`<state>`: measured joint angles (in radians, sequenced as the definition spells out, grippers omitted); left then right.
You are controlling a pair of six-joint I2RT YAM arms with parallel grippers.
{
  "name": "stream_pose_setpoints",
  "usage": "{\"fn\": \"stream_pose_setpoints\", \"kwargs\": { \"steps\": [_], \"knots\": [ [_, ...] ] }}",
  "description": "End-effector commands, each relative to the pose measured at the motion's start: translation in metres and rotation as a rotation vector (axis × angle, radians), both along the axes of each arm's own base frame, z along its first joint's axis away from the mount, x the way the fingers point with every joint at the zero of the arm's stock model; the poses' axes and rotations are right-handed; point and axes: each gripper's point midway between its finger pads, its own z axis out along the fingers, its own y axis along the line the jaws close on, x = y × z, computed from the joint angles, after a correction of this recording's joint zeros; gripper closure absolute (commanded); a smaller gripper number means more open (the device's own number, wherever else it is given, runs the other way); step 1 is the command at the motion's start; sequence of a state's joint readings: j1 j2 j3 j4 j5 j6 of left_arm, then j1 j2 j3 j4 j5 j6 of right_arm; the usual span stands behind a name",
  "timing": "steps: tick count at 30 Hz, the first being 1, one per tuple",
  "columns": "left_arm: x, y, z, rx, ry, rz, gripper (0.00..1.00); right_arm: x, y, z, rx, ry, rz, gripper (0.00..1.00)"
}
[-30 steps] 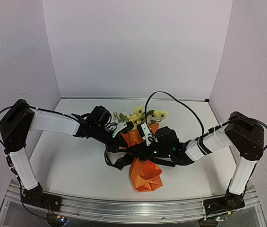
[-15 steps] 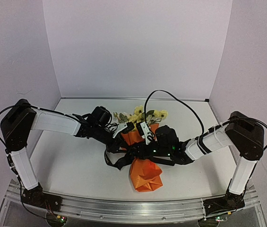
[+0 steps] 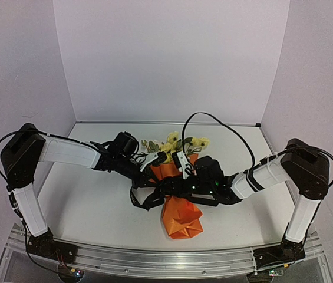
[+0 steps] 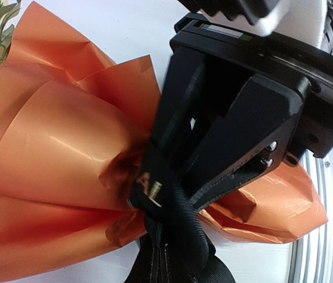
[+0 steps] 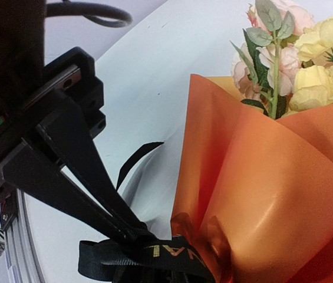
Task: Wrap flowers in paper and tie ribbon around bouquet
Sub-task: Cross the half-tied ribbon over the folded bouquet.
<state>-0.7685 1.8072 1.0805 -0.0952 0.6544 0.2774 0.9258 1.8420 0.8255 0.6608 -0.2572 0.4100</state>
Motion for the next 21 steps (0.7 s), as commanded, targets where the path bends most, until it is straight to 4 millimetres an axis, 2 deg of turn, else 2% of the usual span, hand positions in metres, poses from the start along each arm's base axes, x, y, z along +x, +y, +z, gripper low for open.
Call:
{"fn": "stream_pose_setpoints", "kwargs": {
  "steps": [1, 6, 14, 21],
  "knots": [
    [0.006, -0.014, 0.039, -0.095, -0.025, -0.005, 1.0, 0.004, -0.004, 0.021, 0.051, -0.021, -0.053, 0.78],
    [0.002, -0.015, 0.046, -0.09, 0.02, -0.007, 1.0, 0.003, -0.018, 0.023, 0.048, -0.003, -0.108, 0.72],
    [0.002, -0.026, 0.053, -0.053, 0.102, 0.015, 1.0, -0.002, -0.049, 0.023, -0.022, 0.002, -0.189, 0.72],
    [-0.001, -0.045, 0.053, -0.012, 0.162, 0.009, 1.0, -0.01, -0.085, 0.02, -0.119, 0.02, -0.271, 0.74]
  ]
}}
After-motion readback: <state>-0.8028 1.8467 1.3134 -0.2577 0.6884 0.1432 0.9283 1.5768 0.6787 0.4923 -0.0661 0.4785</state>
